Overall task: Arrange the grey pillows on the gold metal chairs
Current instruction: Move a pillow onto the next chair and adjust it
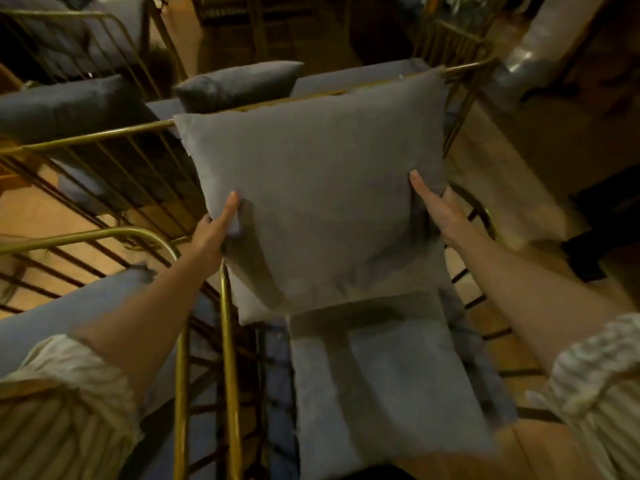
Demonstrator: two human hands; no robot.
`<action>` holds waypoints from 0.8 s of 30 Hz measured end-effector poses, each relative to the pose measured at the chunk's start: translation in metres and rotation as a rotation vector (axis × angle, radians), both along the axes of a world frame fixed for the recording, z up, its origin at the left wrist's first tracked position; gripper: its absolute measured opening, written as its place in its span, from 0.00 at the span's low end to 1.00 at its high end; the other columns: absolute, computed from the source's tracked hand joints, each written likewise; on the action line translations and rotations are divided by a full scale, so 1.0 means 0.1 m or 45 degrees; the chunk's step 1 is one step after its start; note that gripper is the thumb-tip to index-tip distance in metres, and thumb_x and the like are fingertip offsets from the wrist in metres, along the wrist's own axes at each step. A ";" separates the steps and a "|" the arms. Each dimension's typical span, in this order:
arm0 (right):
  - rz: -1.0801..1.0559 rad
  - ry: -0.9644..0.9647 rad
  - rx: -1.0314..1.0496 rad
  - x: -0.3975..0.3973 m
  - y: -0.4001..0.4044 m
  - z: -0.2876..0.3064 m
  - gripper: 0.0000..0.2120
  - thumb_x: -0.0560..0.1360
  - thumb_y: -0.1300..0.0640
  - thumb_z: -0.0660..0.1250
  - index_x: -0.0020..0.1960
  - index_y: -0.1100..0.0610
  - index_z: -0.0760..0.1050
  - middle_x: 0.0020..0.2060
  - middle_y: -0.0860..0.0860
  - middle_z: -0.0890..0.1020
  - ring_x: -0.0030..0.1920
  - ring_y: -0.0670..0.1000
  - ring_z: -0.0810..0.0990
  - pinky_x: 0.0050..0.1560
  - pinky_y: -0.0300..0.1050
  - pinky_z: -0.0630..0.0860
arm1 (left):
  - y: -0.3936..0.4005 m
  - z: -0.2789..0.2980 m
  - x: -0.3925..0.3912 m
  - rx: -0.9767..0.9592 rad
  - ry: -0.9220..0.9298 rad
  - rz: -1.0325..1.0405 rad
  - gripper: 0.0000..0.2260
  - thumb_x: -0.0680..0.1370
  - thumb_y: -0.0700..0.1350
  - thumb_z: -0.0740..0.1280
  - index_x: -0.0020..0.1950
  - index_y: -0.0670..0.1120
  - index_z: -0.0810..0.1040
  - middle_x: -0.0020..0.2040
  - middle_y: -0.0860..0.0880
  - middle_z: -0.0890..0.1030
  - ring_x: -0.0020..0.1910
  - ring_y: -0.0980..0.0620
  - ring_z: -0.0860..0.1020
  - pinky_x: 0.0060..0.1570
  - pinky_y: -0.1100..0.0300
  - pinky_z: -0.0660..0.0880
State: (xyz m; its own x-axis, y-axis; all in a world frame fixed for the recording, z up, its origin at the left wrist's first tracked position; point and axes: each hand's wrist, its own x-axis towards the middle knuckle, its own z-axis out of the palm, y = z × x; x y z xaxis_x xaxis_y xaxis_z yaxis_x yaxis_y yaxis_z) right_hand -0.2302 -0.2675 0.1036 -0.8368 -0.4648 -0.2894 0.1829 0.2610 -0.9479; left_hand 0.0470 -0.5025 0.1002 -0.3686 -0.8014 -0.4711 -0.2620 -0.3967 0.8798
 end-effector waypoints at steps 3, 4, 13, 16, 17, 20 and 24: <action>0.026 -0.010 0.010 -0.35 -0.03 -0.16 0.44 0.72 0.36 0.72 0.80 0.55 0.60 0.75 0.51 0.71 0.74 0.53 0.70 0.68 0.42 0.67 | 0.05 -0.14 -0.36 0.068 0.063 -0.007 0.50 0.61 0.67 0.73 0.77 0.46 0.64 0.68 0.50 0.72 0.68 0.47 0.70 0.67 0.50 0.67; 0.032 -0.022 0.008 -0.42 -0.05 -0.22 0.47 0.69 0.34 0.72 0.80 0.55 0.60 0.75 0.51 0.71 0.74 0.53 0.69 0.70 0.43 0.67 | 0.06 -0.20 -0.44 0.074 0.081 0.008 0.48 0.63 0.66 0.74 0.78 0.47 0.63 0.70 0.50 0.71 0.70 0.46 0.69 0.69 0.48 0.66; 0.072 -0.082 0.095 -0.87 -0.16 -0.88 0.54 0.59 0.30 0.73 0.78 0.52 0.60 0.71 0.49 0.73 0.71 0.51 0.72 0.68 0.44 0.70 | 0.07 -0.77 -0.87 0.094 0.095 0.025 0.56 0.57 0.65 0.76 0.80 0.54 0.57 0.77 0.53 0.66 0.76 0.45 0.64 0.73 0.41 0.64; 0.051 -0.093 0.126 -0.92 -0.15 -1.14 0.52 0.61 0.33 0.72 0.79 0.53 0.61 0.73 0.50 0.73 0.72 0.52 0.71 0.64 0.42 0.72 | 0.09 -1.02 -0.90 0.037 0.041 0.002 0.52 0.60 0.64 0.75 0.79 0.54 0.58 0.76 0.53 0.66 0.75 0.46 0.65 0.73 0.41 0.65; 0.045 -0.095 0.146 -0.93 -0.15 -1.20 0.54 0.59 0.30 0.72 0.79 0.53 0.61 0.73 0.50 0.73 0.72 0.52 0.71 0.66 0.44 0.72 | 0.08 -1.11 -0.91 0.032 0.025 0.026 0.48 0.64 0.62 0.74 0.80 0.53 0.58 0.77 0.52 0.66 0.74 0.46 0.66 0.72 0.42 0.65; 0.062 -0.094 0.214 -1.00 -0.18 -1.34 0.57 0.57 0.27 0.71 0.79 0.53 0.61 0.74 0.49 0.72 0.73 0.53 0.70 0.72 0.49 0.70 | 0.03 -1.31 -0.99 0.032 -0.065 0.038 0.42 0.73 0.58 0.72 0.81 0.52 0.55 0.77 0.51 0.65 0.74 0.47 0.66 0.70 0.45 0.66; 0.117 -0.116 0.310 -1.01 -0.21 -1.39 0.55 0.60 0.27 0.71 0.80 0.52 0.59 0.75 0.50 0.70 0.74 0.54 0.70 0.72 0.50 0.69 | -0.03 -1.41 -1.03 0.128 -0.165 0.017 0.45 0.72 0.59 0.73 0.82 0.56 0.51 0.80 0.50 0.61 0.78 0.42 0.61 0.73 0.37 0.61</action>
State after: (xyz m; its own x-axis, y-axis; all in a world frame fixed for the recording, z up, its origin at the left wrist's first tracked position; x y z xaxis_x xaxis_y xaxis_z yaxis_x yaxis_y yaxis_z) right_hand -0.3308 -0.2889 -0.0353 -0.7597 -0.4453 -0.4739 0.2293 0.4986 -0.8360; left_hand -0.0561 -0.5051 -0.0409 -0.2892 -0.7521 -0.5923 -0.3648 -0.4855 0.7945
